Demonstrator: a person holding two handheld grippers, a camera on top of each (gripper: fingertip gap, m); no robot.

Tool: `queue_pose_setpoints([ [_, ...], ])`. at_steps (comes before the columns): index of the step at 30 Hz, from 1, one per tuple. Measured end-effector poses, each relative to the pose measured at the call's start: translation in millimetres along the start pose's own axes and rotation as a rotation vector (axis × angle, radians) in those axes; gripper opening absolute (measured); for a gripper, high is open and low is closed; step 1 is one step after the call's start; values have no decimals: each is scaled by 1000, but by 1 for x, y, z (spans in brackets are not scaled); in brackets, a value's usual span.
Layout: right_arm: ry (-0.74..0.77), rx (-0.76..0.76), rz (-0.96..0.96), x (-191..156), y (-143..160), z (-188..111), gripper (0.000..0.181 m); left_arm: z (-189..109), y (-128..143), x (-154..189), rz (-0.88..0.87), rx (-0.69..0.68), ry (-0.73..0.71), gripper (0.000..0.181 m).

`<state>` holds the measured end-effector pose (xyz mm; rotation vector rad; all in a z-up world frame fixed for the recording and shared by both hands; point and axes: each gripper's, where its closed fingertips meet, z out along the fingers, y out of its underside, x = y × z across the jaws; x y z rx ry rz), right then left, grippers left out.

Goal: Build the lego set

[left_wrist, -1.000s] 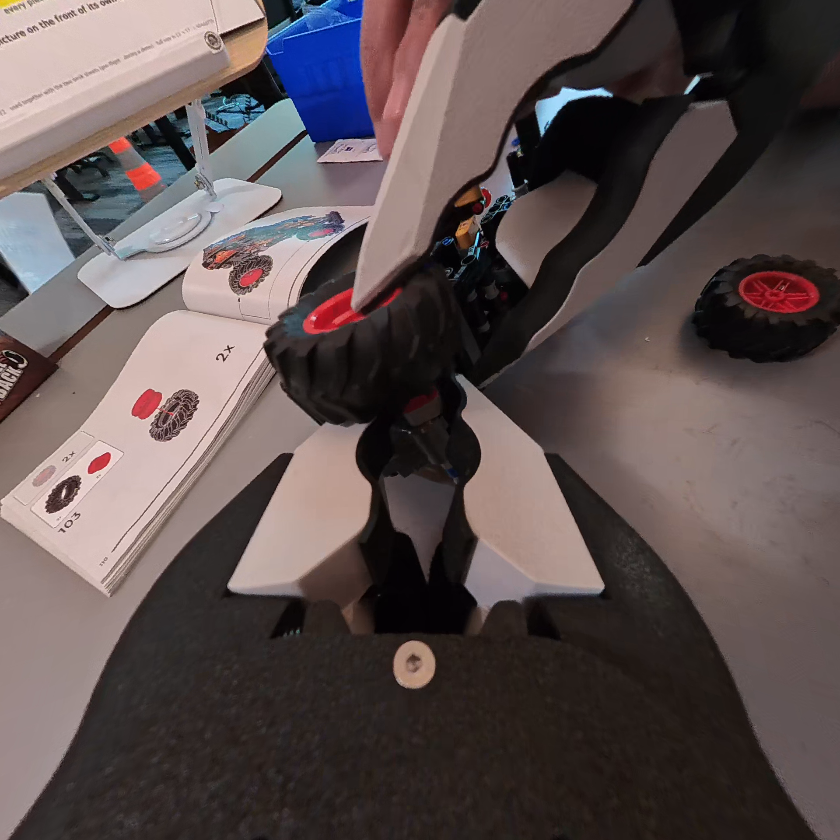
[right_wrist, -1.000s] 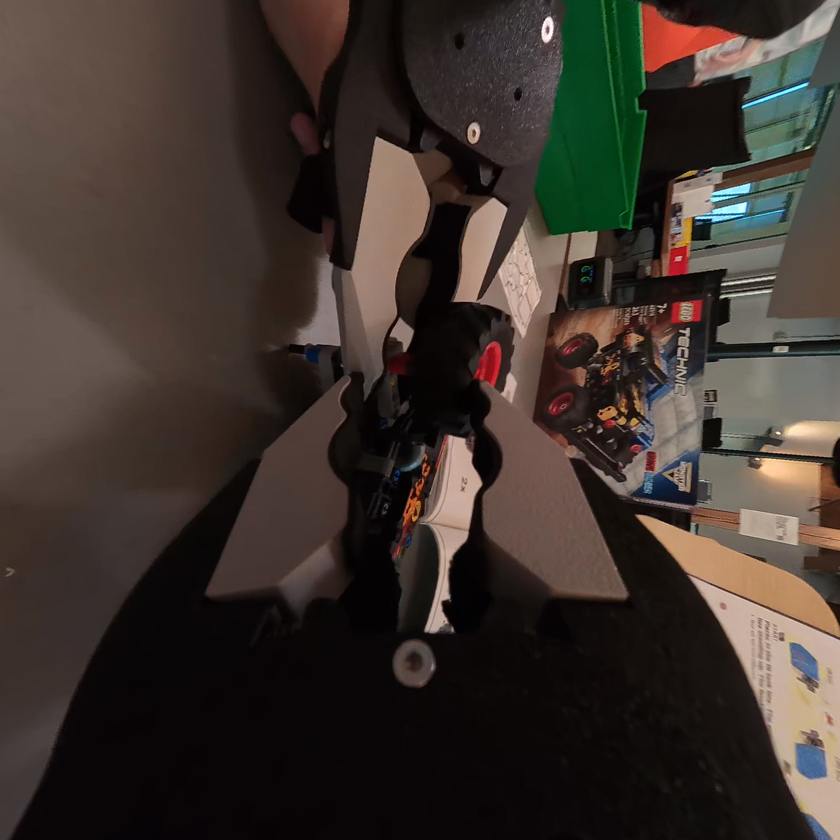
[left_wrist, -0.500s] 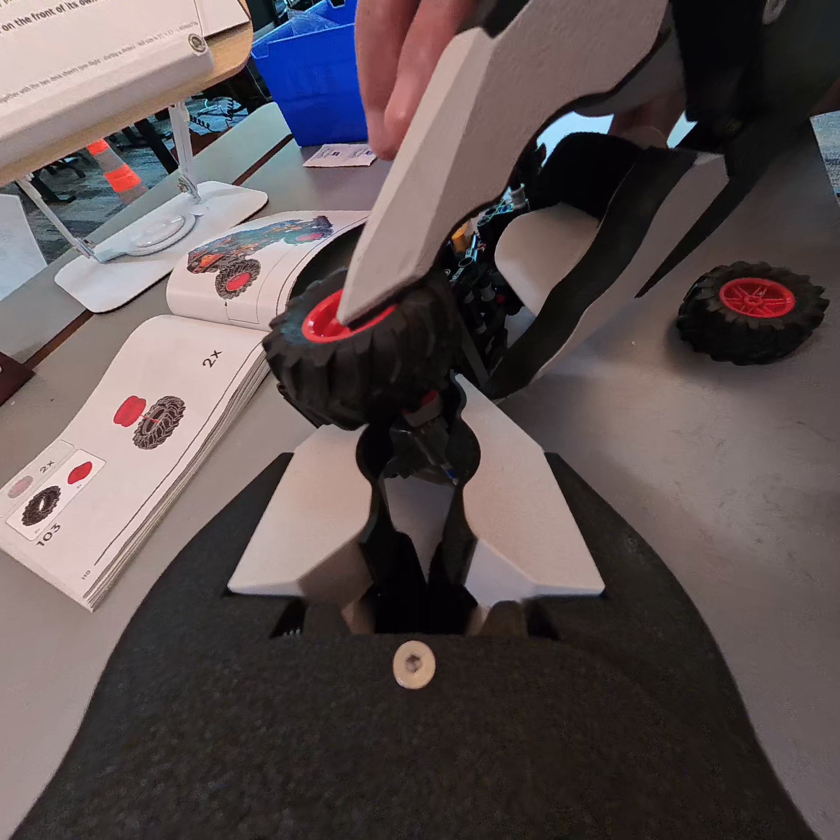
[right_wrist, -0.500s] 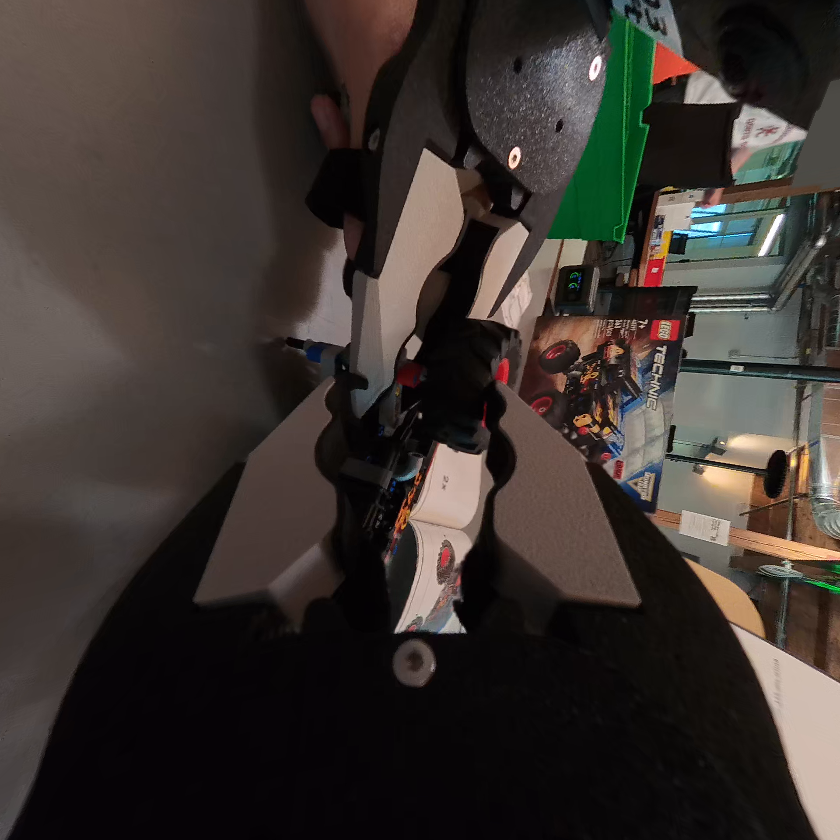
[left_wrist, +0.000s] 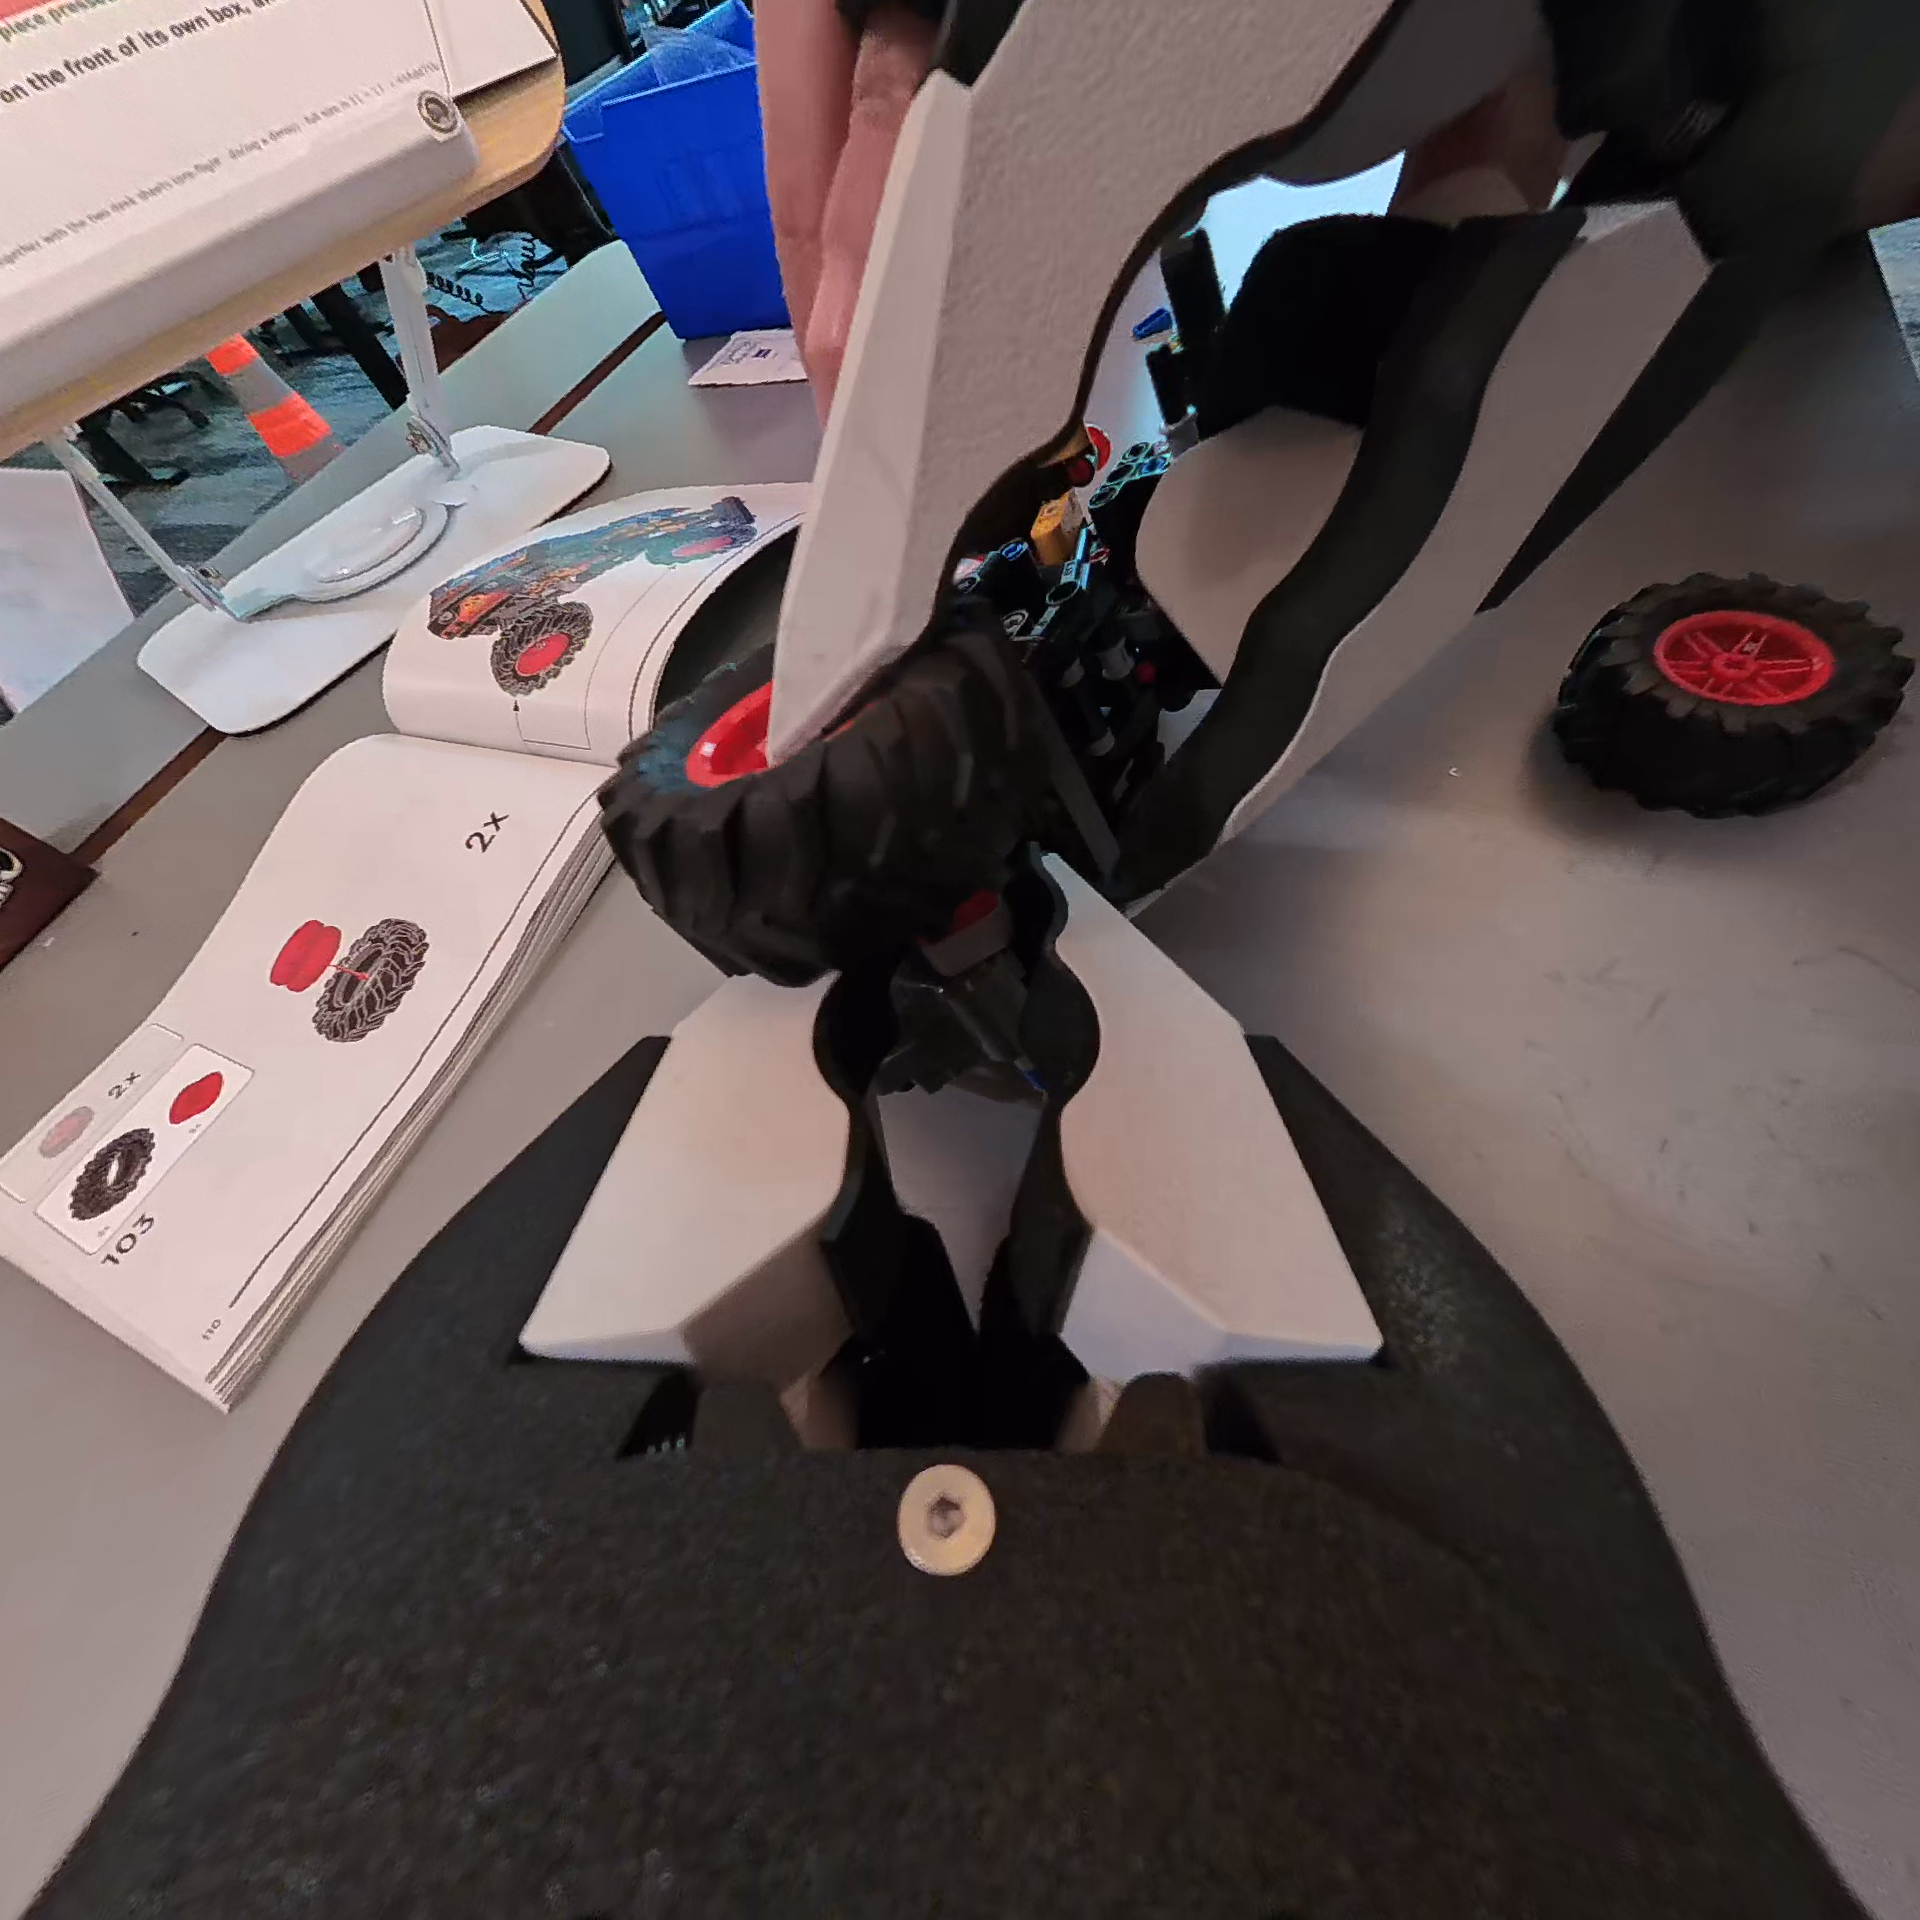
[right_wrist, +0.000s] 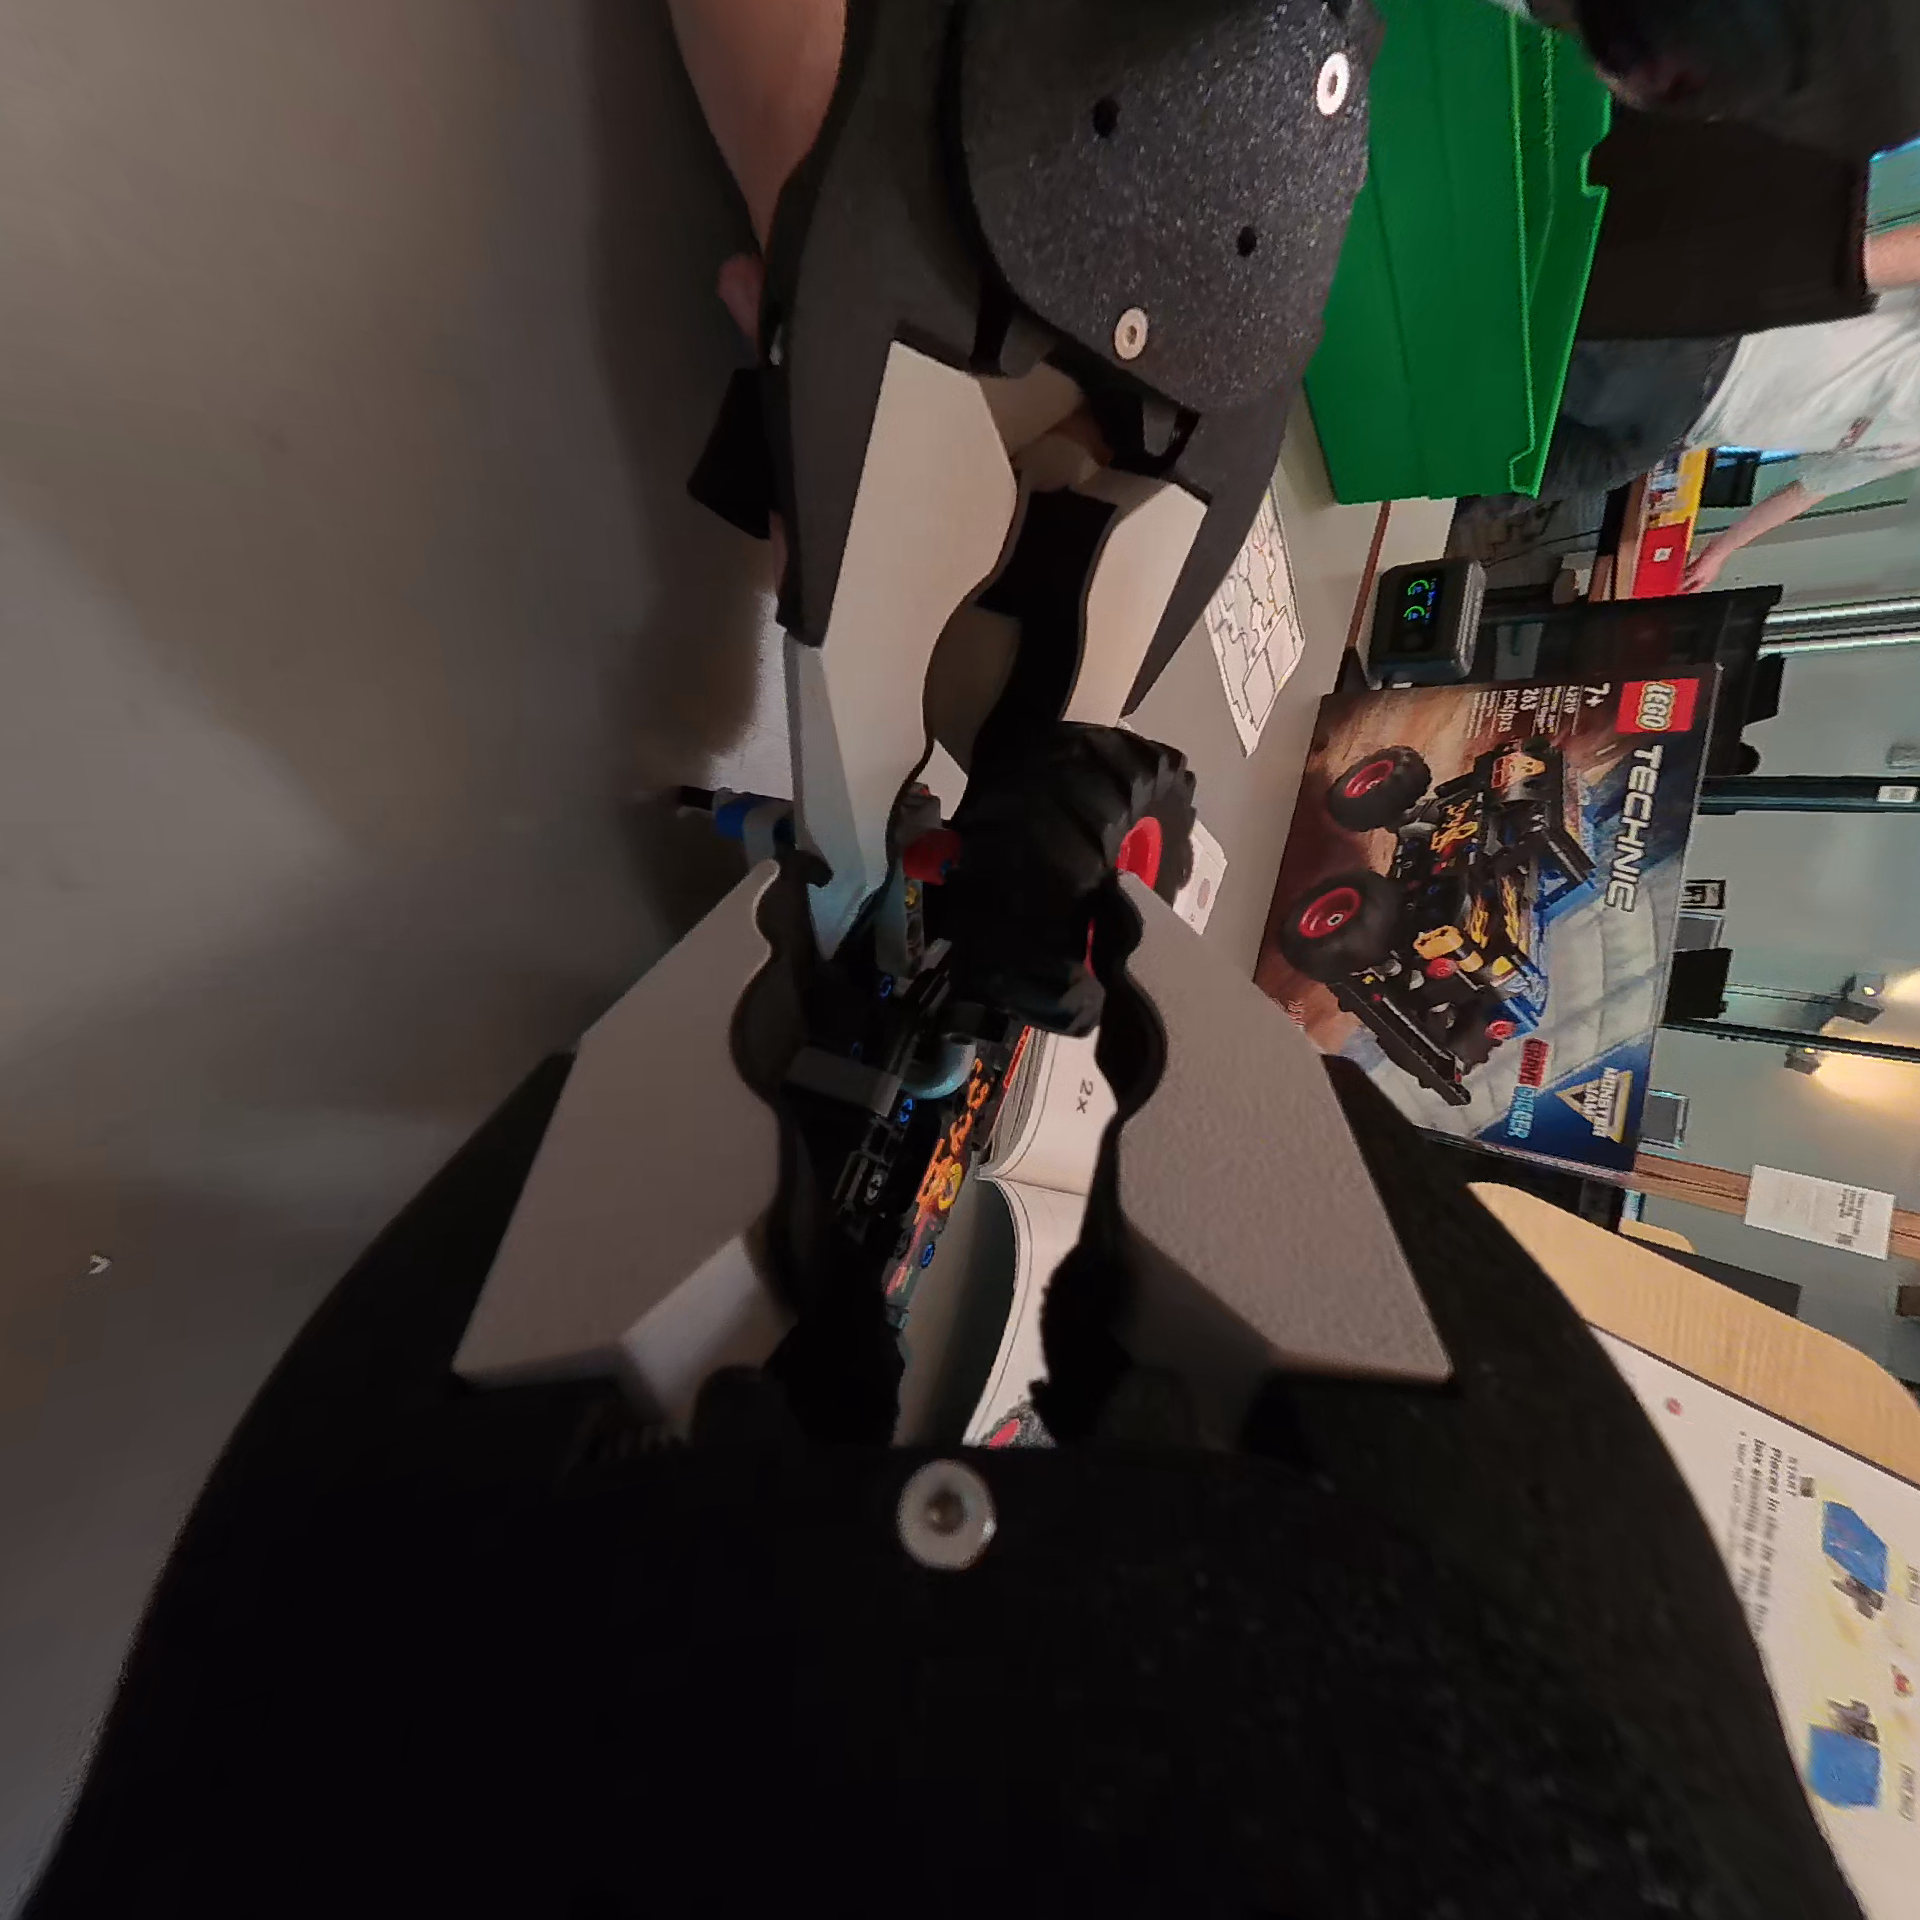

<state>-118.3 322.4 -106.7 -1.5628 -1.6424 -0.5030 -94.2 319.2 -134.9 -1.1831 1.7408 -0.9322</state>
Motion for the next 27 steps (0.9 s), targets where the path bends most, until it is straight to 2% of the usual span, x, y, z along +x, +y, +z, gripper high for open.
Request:
queue_pose_setpoints([
  [6,39,-1,2,6,1,-8,60,-3,0,1,-19,3,22,18],
  [7,28,14,32,8,2,-14,59,-5,3,2,-19,-5,29,25],
  [11,-111,166,284,12,1,-35,59,-24,9,3,-76,-3,90,58],
  [12,-156,208,375,15,2,-36,55,-29,7,2,-90,10,111,58],
  [13,-227,252,463,14,3,-35,55,-32,5,3,-103,15,144,60],
  [15,-338,309,611,15,9,-29,55,-38,-1,1,-150,11,195,76],
  [17,-446,347,701,16,12,-19,64,-49,-14,-5,-226,67,239,81],
  [21,-602,430,783,24,2,-8,73,-51,-39,-31,-381,201,191,72],
  [25,-702,449,856,20,-5,-4,67,-43,-31,-25,-376,168,218,65],
  [27,-664,478,889,22,-7,-2,60,-41,-24,-21,-344,138,222,63],
])
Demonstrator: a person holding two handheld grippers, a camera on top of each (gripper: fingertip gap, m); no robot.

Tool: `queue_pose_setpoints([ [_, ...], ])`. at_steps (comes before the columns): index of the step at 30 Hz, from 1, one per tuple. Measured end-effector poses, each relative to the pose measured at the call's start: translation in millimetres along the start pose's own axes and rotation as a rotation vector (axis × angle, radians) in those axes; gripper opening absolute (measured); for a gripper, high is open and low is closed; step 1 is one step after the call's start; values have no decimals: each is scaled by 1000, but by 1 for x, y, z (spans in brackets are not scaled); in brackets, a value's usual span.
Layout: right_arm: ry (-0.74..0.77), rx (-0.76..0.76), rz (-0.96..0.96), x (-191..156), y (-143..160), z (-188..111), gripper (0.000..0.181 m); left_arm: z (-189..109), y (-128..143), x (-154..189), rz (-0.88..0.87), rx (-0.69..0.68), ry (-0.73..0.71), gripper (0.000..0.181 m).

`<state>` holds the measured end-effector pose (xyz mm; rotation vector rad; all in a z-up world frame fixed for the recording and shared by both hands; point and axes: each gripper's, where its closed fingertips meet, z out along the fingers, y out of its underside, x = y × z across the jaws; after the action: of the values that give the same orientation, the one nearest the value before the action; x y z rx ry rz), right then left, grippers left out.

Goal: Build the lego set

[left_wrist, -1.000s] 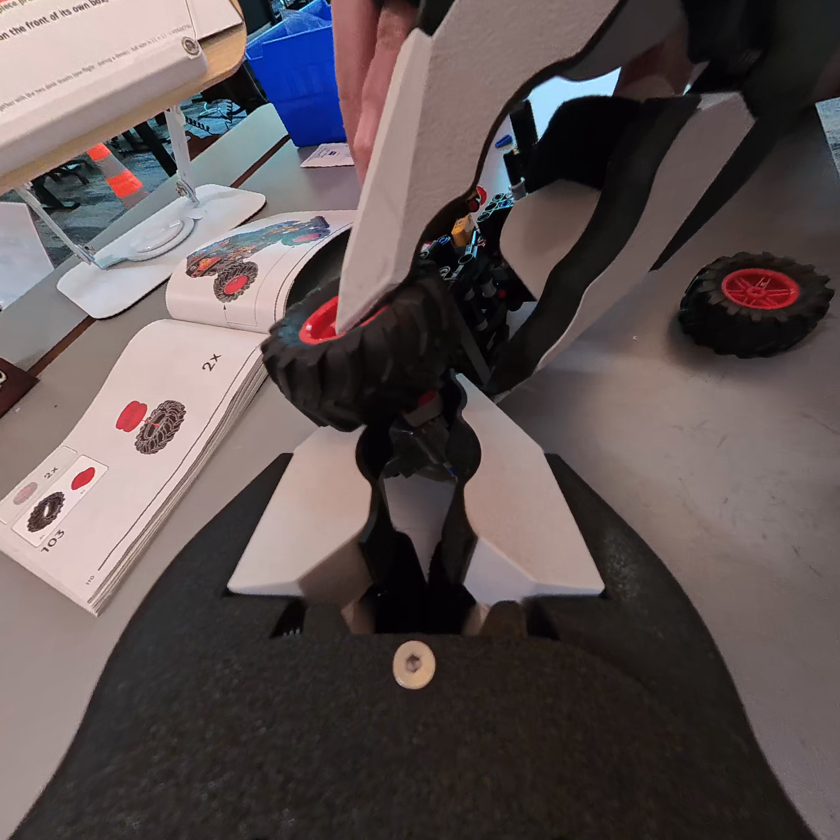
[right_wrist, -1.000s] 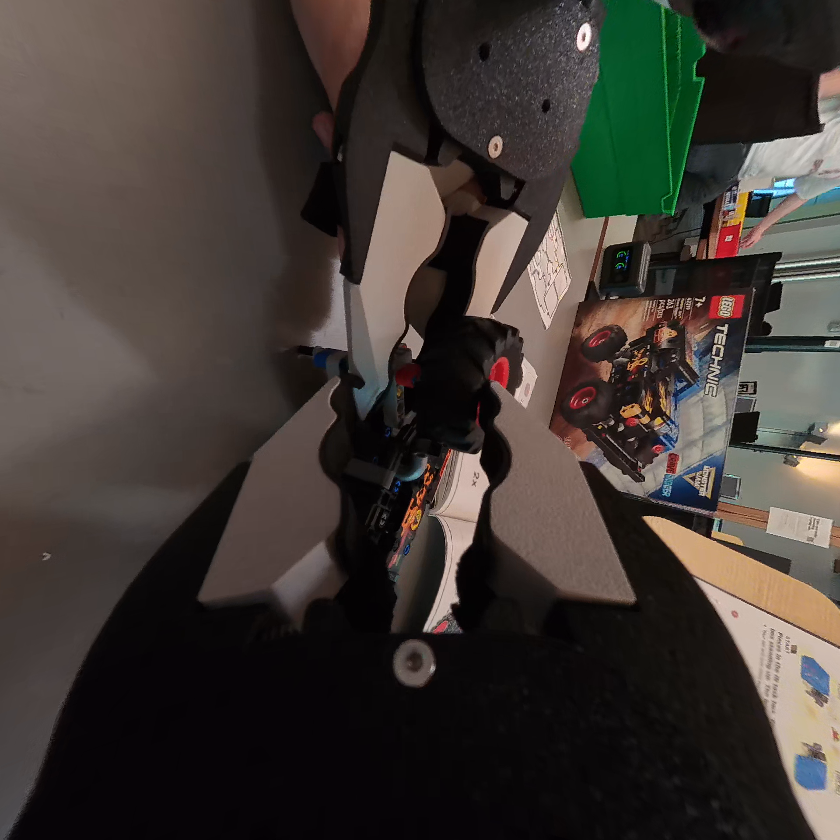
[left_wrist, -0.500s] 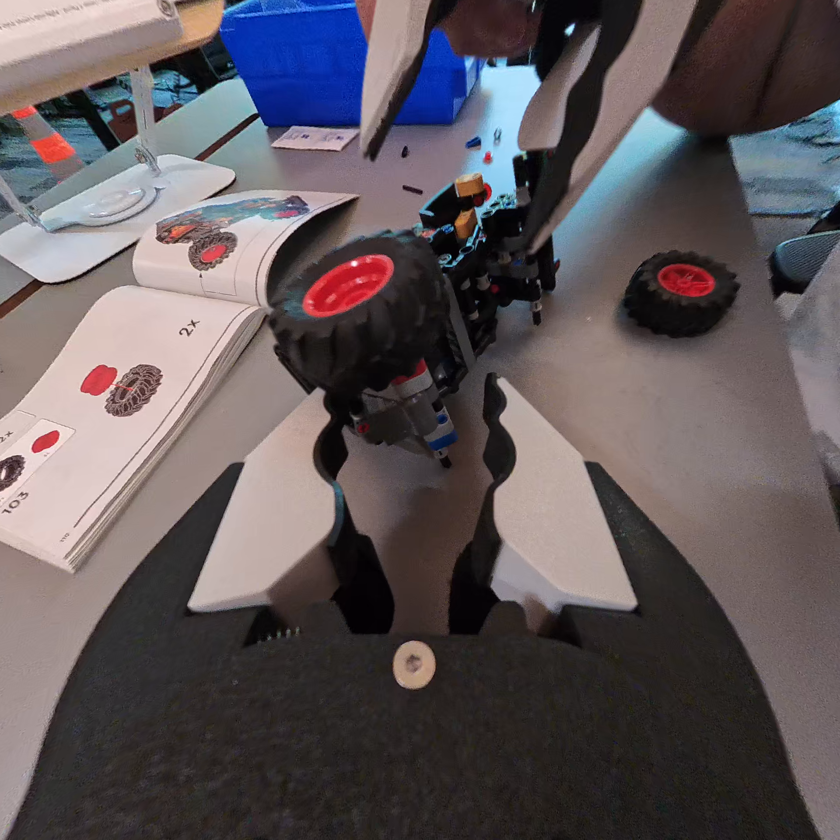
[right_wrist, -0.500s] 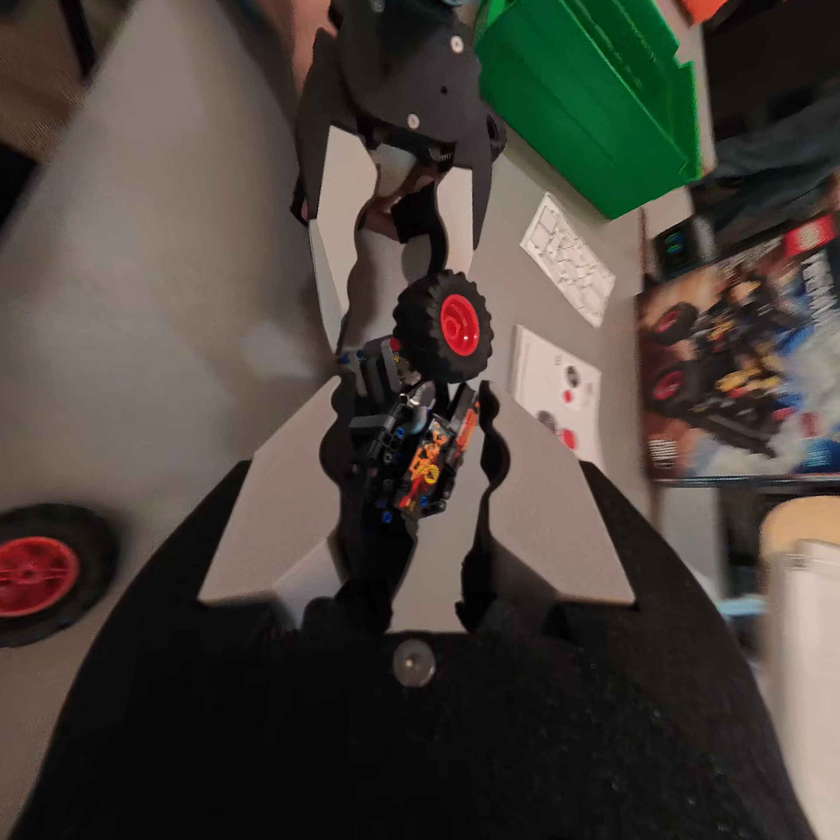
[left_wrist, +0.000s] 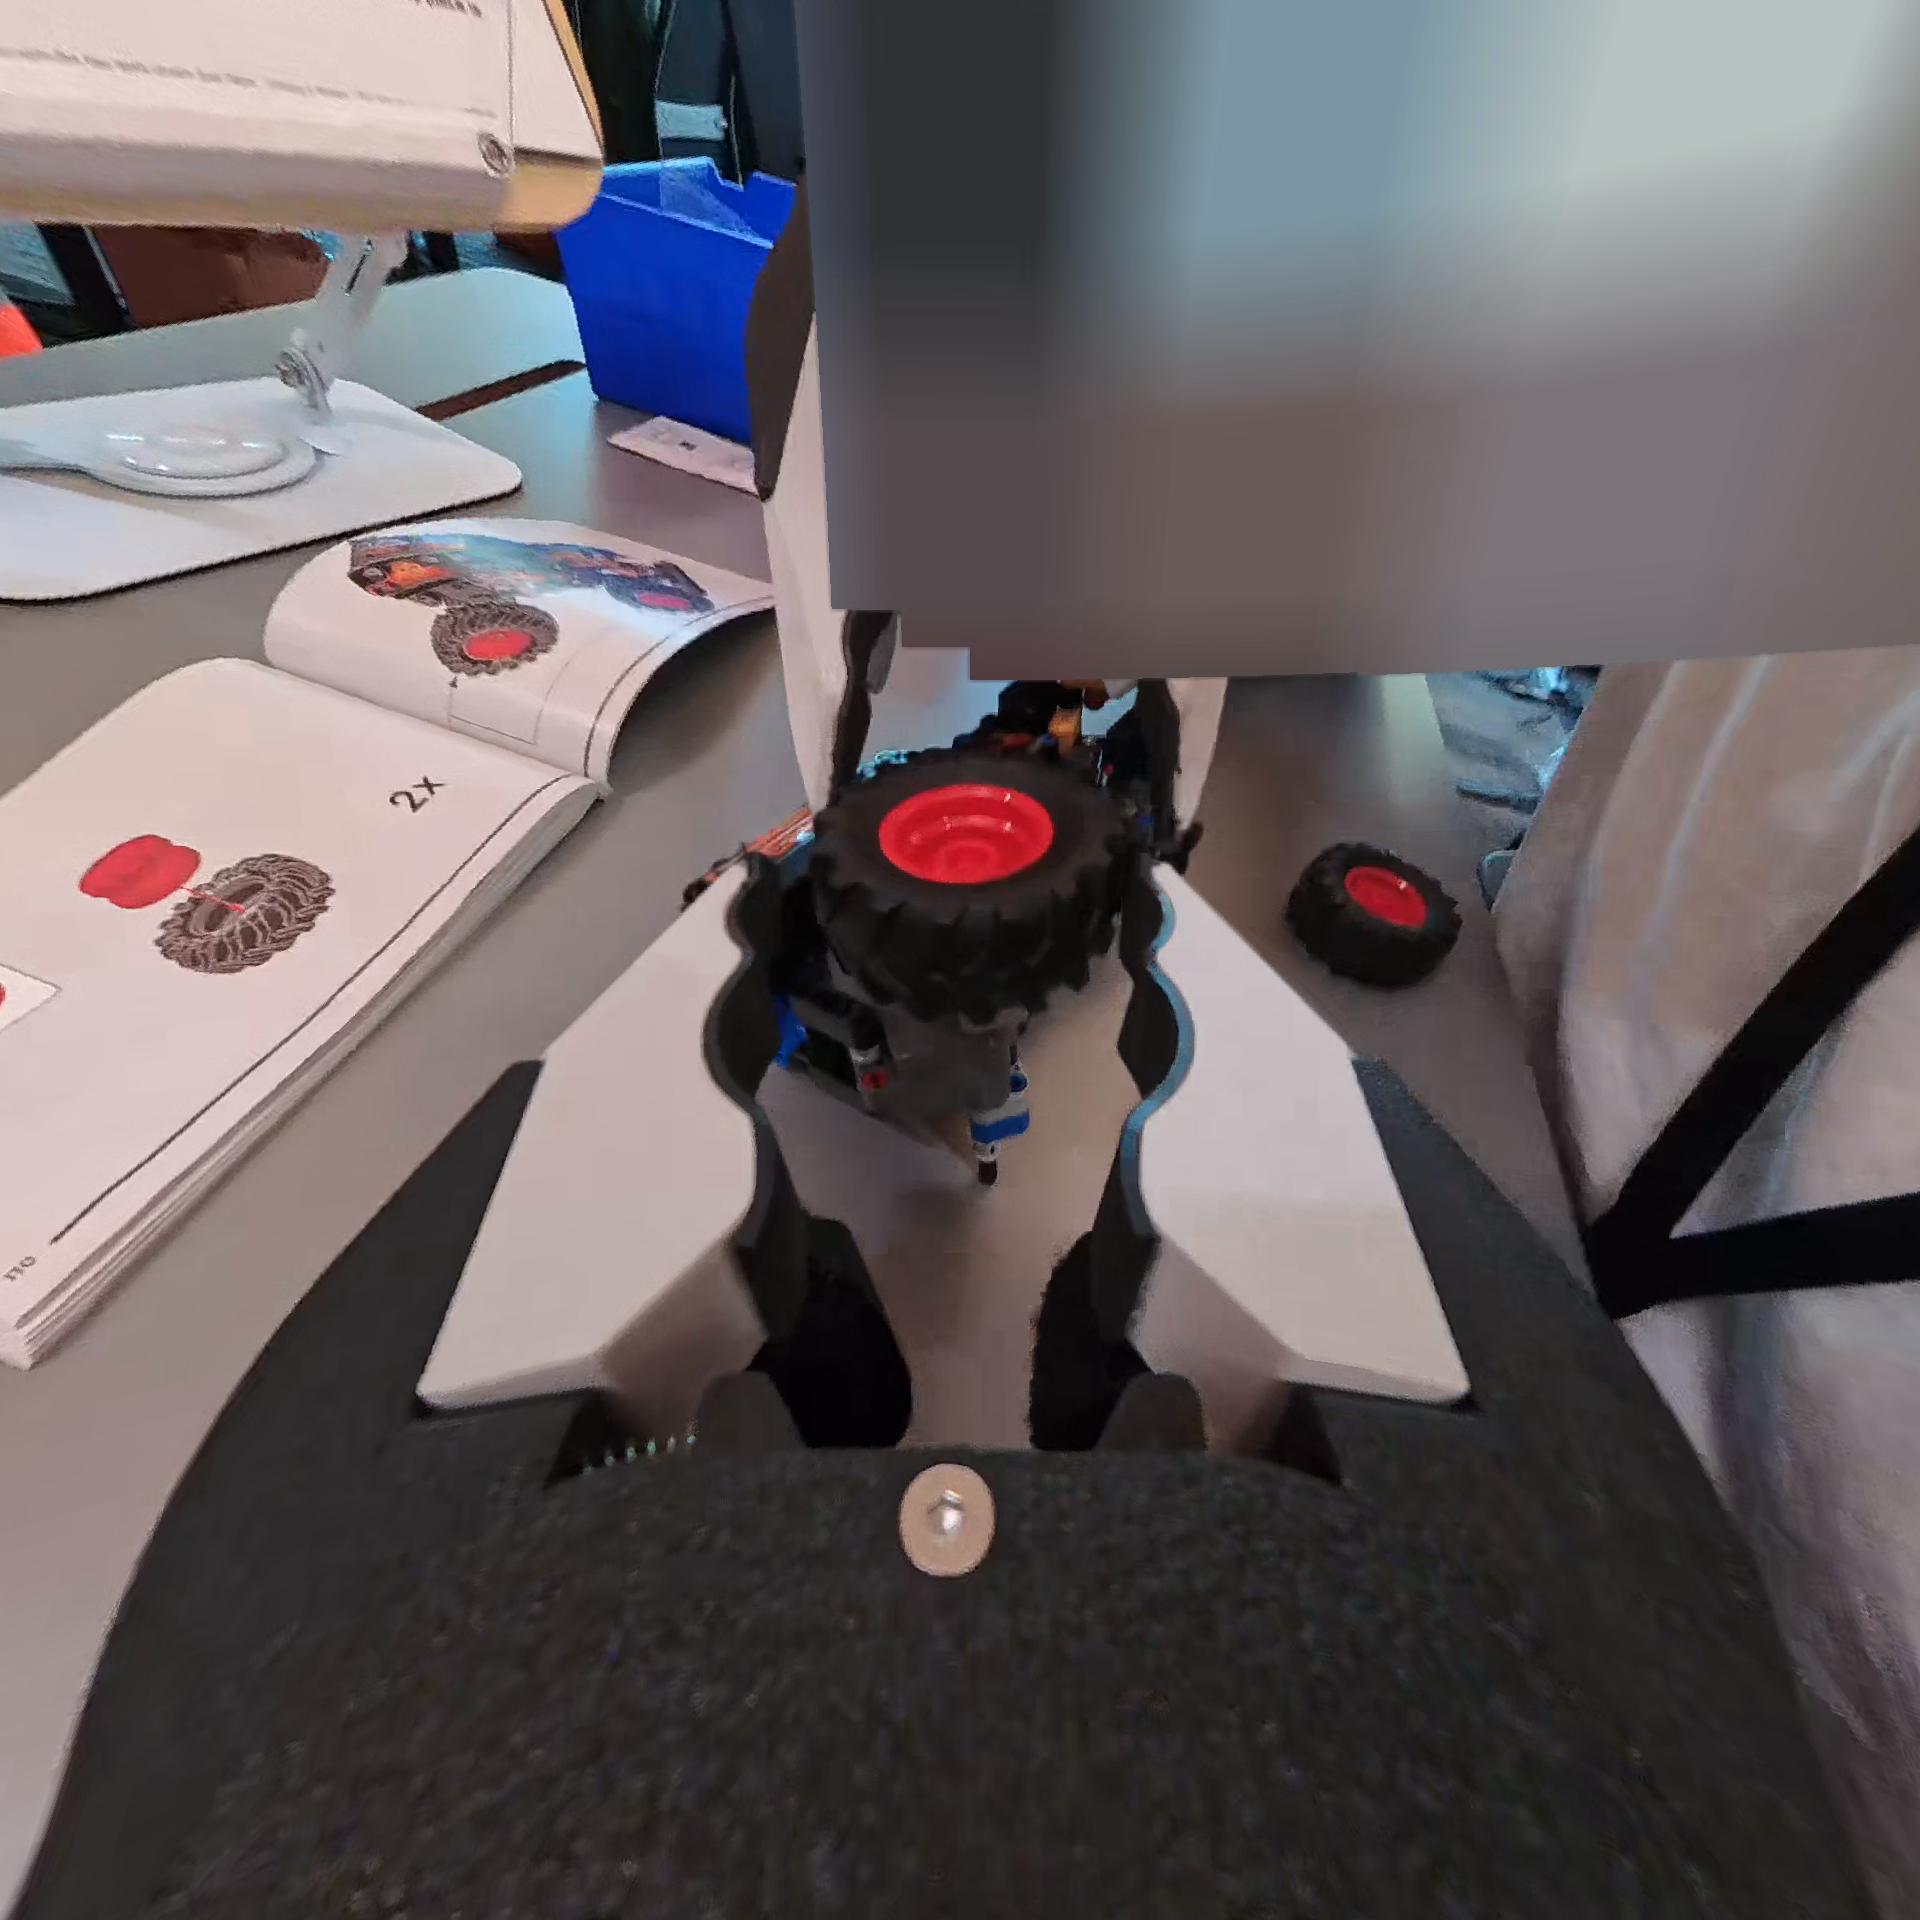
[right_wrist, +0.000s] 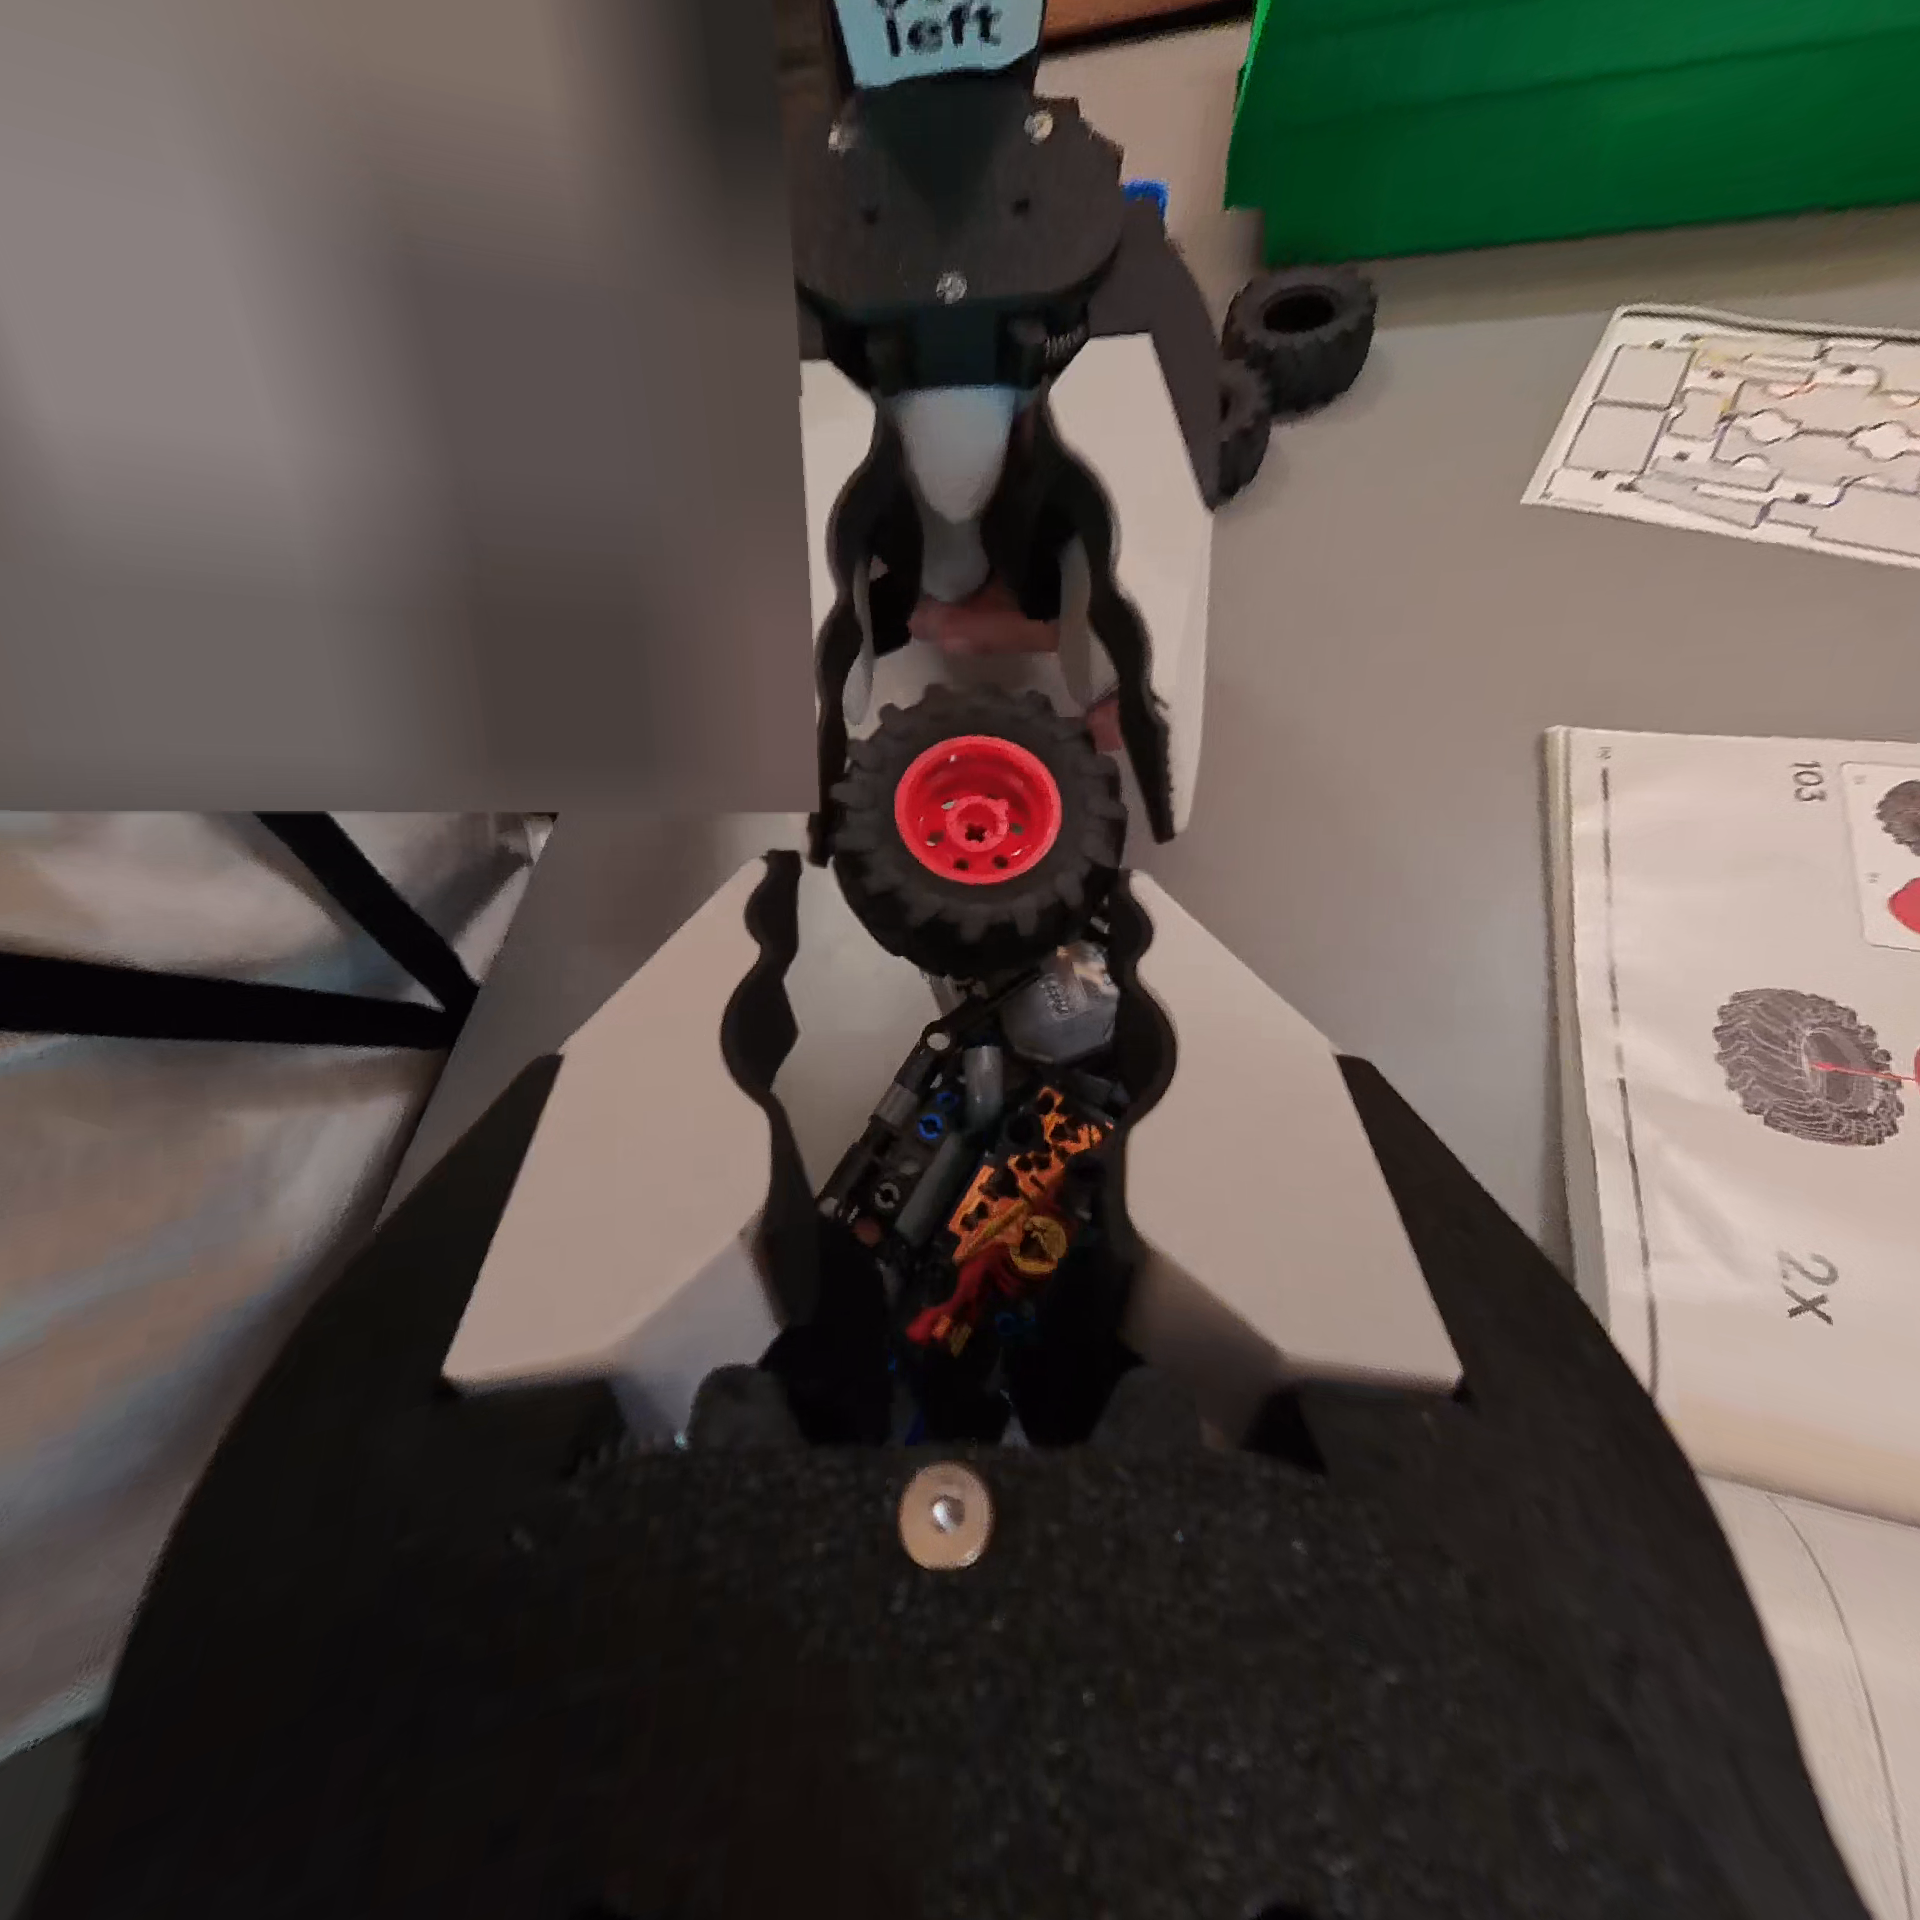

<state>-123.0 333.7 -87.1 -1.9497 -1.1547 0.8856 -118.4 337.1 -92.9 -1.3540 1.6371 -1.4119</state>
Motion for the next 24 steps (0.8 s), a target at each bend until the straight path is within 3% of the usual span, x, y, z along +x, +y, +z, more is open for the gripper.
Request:
queue_pose_setpoints([
  [12,107,-16,-126,0,2,9,53,-3,6,5,185,-19,-44,56],
  [24,36,-27,-12,0,9,14,53,-1,13,5,96,-30,20,55],
])
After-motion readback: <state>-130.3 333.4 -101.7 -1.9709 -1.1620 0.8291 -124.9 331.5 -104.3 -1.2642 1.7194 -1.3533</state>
